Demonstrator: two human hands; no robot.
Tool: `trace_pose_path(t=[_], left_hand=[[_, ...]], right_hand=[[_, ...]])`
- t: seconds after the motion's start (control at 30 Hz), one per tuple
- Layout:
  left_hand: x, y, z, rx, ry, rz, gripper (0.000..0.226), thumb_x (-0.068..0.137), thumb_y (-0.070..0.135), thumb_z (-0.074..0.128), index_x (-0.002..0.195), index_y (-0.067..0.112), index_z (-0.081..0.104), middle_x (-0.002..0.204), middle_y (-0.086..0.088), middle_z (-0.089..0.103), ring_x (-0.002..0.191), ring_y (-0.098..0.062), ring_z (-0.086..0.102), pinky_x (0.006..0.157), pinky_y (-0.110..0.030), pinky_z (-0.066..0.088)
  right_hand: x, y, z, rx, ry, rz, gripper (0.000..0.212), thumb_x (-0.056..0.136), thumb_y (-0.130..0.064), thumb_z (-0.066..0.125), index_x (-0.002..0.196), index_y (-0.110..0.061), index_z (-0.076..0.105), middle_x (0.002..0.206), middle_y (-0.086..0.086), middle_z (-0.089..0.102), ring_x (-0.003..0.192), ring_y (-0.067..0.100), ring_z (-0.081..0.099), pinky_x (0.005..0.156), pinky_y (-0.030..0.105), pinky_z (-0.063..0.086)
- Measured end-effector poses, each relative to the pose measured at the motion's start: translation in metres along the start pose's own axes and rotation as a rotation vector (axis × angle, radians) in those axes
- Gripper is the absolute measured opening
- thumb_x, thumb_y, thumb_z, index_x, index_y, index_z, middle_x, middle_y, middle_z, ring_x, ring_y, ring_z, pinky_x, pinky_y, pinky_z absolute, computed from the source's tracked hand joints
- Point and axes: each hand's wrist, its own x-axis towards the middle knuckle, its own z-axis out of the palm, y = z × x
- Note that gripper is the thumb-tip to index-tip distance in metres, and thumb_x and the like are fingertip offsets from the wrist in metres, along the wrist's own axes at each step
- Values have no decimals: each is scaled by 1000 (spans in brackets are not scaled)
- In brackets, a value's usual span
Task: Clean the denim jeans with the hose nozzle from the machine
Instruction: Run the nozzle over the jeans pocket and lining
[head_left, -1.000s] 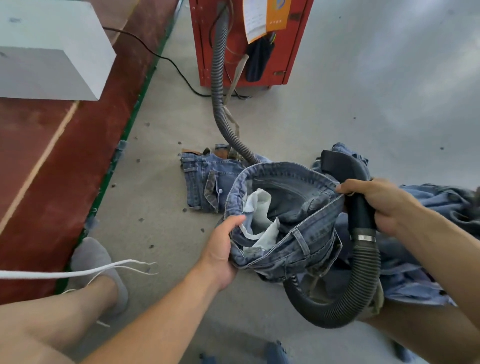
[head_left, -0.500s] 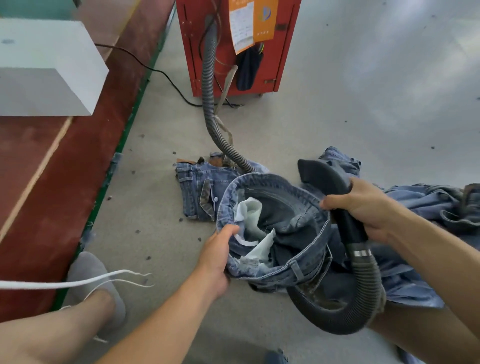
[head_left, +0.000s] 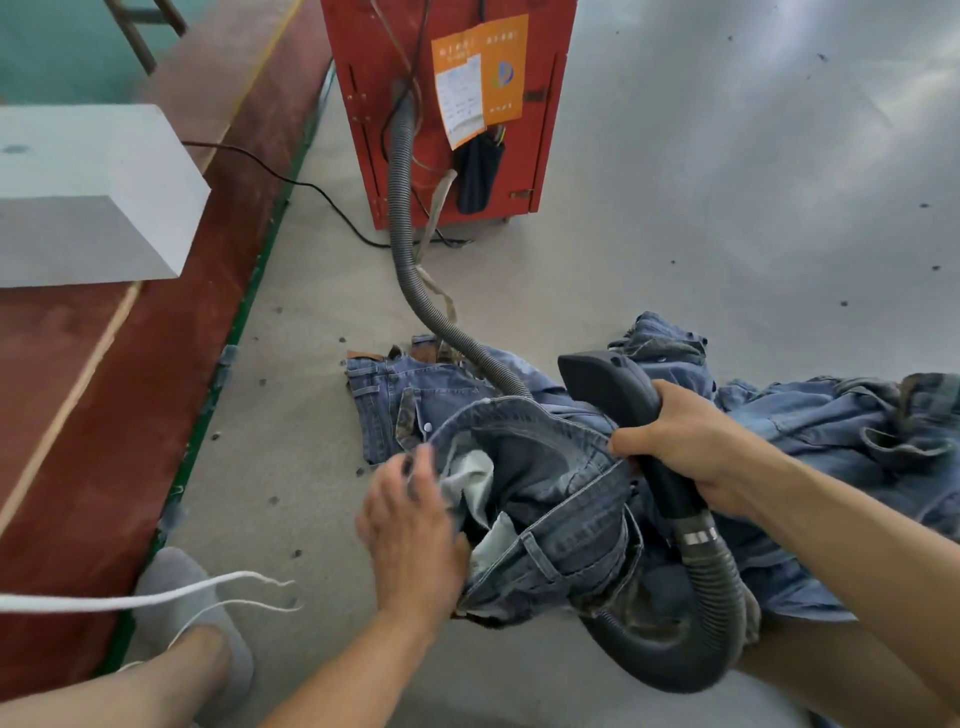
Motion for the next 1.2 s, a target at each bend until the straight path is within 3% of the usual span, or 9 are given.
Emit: trace_pose_path(t=[0.1,0.17,0.33,0.47,0.57,0.67,0.83,1.03,1.2], left_hand=[[7,-4,9,218,88,667,50,72,14,73,121,20,68,129,-11,63,130,-34,56,113,-50,40],[17,-3,11,361,-87,755,27,84,27,62,109,23,72,119,-2,69,127,-27,57,118,-47,31],[34,-13,21,605,-383,687,42,96,30,50,134,17,65,138,-3,59,147,-28,28,125,-54,-1],[50,-11,5,71,-189,493,19,98,26,58,101,23,77,100,1,75,104,-25,66,102,-37,31],[57,3,-11,-461,-230,252,38,104,29,60,67,22,55,56,9,54,59,-18,52,62,-35,36],[56,26,-23,-707,-217,71,52,106,32,55,62,23,28,51,10,28,51,-8,27,51,-25,22],[50,53,-31,-659,-134,94,50,106,32,52,61,26,31,50,9,37,51,-11,32,51,-27,25],[48,60,-40,-471,52,304,18,106,12,53,102,19,70,49,15,34,43,-23,41,52,-27,24],[55,62,-44,-558,49,290,21,107,17,53,115,23,71,45,11,34,42,-13,32,59,-32,29]], right_hand=[[-5,-2,4,-48,-7,-47,38,78,6,81,108,-10,62,78,15,66,47,15,64,46,27,53],[-8,-3,6,-89,-12,-72,37,79,3,82,106,-12,62,80,15,69,48,14,65,46,24,53],[-5,-3,5,-138,-8,-70,39,79,-1,83,107,-18,61,90,20,70,49,13,67,48,24,55],[5,-1,-2,-101,54,-36,38,77,0,82,107,-14,62,80,17,68,49,18,65,48,29,54],[13,-2,-15,-37,120,5,33,76,3,82,103,-7,65,65,10,68,47,21,64,47,30,55],[16,-4,-29,-24,146,26,25,79,2,84,98,-5,69,56,5,69,45,19,67,43,29,54],[9,-11,-60,-69,232,-84,20,93,-19,78,106,-9,66,77,11,76,66,24,77,72,52,66],[-32,-29,-73,-226,135,-338,14,93,-44,73,88,-37,62,64,6,71,51,26,71,47,30,55],[-49,-32,-58,-685,-120,-358,12,91,-51,67,90,-47,55,58,-1,71,46,14,66,45,16,47]])
